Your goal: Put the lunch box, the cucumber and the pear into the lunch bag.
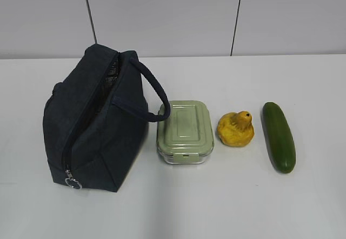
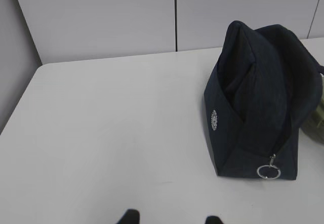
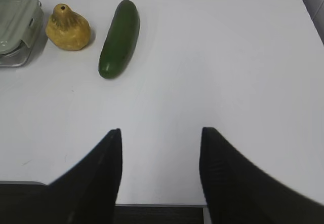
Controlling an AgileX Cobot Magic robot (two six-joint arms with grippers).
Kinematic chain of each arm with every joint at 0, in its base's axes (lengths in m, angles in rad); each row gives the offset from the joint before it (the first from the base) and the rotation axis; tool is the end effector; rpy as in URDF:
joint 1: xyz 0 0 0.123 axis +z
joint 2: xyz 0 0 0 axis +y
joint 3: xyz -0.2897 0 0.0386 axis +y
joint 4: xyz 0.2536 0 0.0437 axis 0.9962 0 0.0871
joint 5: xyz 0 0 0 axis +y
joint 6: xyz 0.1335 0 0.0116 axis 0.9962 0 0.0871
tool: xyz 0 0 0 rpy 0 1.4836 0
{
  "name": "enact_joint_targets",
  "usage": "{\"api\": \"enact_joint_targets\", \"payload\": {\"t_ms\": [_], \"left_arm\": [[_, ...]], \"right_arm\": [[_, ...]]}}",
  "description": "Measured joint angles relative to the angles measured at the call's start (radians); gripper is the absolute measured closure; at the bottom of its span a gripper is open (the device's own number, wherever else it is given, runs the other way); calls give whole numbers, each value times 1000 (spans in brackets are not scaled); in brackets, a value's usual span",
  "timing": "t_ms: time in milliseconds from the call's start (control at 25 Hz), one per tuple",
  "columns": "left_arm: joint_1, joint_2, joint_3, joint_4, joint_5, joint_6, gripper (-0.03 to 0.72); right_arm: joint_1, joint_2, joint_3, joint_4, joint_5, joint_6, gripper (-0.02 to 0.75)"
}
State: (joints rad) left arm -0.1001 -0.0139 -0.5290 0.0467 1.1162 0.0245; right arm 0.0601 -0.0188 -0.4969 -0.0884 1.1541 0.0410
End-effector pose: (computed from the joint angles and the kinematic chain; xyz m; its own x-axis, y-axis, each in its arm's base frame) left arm 0.0232 0.0033 0.2634 -0.4612 0.0915 -0.8826 0.0838 0.9947 0.0594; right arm 0.0232 -0.0094 0.2494 -0.5215 -0.0262 -0.8529 0.0115 0.9992 -0.0378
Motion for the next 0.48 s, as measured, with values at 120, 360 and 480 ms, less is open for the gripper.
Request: {"api": "enact_joint_targets", "payload": {"t_ms": [120, 360, 480], "left_arm": [[0, 0, 0, 0, 0, 0, 446], [0, 0, 0, 0, 0, 0, 446], [0, 0, 0, 0, 0, 0, 446]], "right_arm": [[0, 0, 0, 0, 0, 0, 348], [0, 0, 0, 0, 0, 0, 348], [0, 0, 0, 0, 0, 0, 348]]}}
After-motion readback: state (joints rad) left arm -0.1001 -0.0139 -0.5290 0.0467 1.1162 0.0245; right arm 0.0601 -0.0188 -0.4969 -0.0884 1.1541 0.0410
